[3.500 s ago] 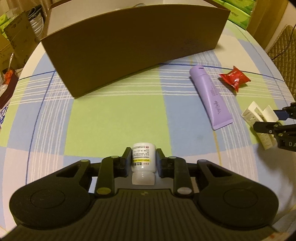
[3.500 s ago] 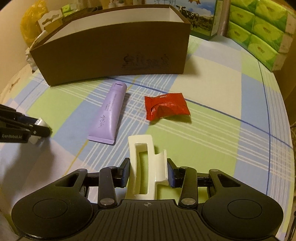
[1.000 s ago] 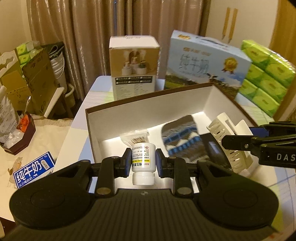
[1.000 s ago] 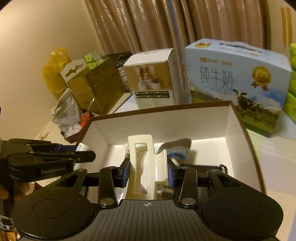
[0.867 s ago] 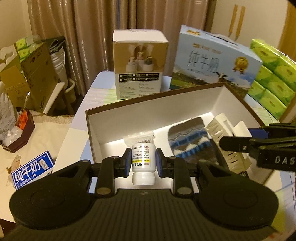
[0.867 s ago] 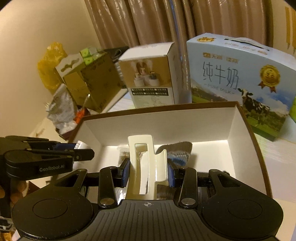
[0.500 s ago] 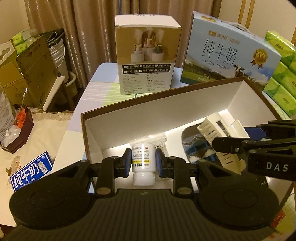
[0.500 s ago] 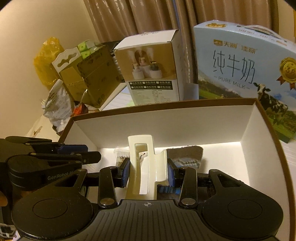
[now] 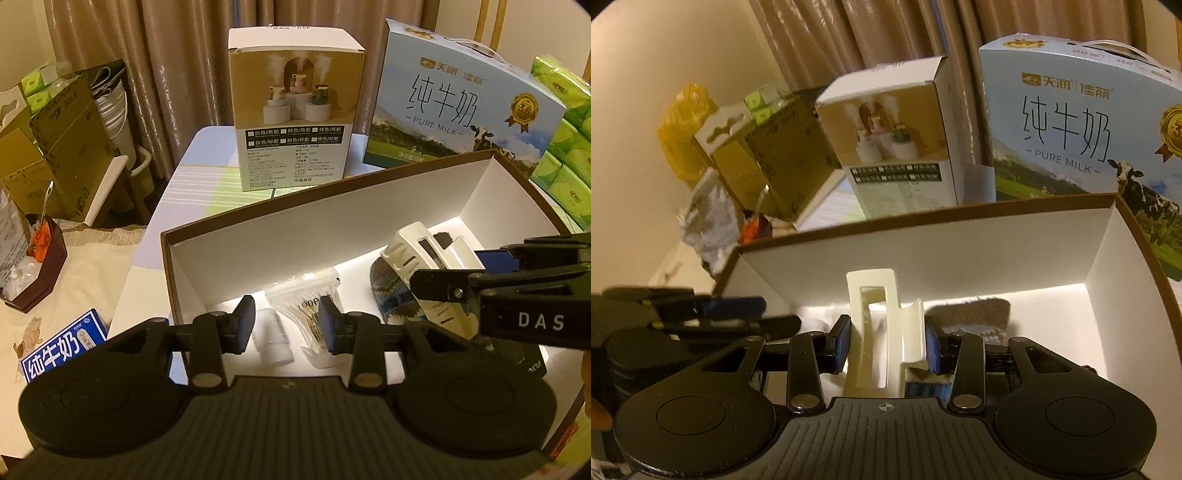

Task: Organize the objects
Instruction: 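Lower the pill bottle into the box and open the left gripper while the right releases the clip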

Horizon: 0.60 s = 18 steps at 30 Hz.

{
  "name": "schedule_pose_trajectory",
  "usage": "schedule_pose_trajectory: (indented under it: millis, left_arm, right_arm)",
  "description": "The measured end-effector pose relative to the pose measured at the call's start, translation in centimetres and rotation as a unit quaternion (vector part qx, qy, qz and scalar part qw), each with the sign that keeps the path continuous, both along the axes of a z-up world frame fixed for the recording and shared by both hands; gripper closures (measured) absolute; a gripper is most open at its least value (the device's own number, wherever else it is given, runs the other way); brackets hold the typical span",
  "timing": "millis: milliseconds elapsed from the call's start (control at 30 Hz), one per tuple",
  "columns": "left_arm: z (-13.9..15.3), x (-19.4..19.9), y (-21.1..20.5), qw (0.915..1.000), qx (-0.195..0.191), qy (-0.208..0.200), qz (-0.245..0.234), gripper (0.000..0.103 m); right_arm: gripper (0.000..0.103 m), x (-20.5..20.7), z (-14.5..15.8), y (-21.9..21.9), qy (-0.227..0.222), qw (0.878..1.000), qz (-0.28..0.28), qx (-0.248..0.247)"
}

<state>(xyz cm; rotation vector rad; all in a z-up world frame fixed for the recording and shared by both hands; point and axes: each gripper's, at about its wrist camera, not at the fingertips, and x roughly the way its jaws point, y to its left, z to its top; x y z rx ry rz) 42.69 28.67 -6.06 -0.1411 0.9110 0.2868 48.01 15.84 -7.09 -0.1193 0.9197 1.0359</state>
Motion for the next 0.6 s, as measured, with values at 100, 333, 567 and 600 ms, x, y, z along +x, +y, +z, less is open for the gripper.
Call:
schedule_pose_trajectory:
  millis: [100, 333, 567, 600]
  left_arm:
    - [0.2, -0.1, 0.0, 1.0000, 0.000, -0.002, 0.000, 0.066]
    - [1.0, -1.1, -0.2, 0.9999, -0.003, -0.010, 0.004, 0.046]
    - [2.2, -2.8, -1.1, 0.9998, -0.008, -0.019, 0.004, 0.032]
    - [2.4, -3.0, -1.4, 0.9998, -0.009, -0.019, 0.003, 0.030]
  right_arm:
    - [0.035, 0.0, 0.7, -0.6, -0.005, 1.000, -0.017, 0.026]
    - [0.033, -0.2, 1.9, -2.3, -0.026, 1.000, -0.011, 0.012]
    - [0.015, -0.6, 2.6, -5.2, -0.037, 0.999, -0.017, 0.004]
    - [0.012, -0.7, 2.7, -5.6, -0.038, 0.999, -0.017, 0.004]
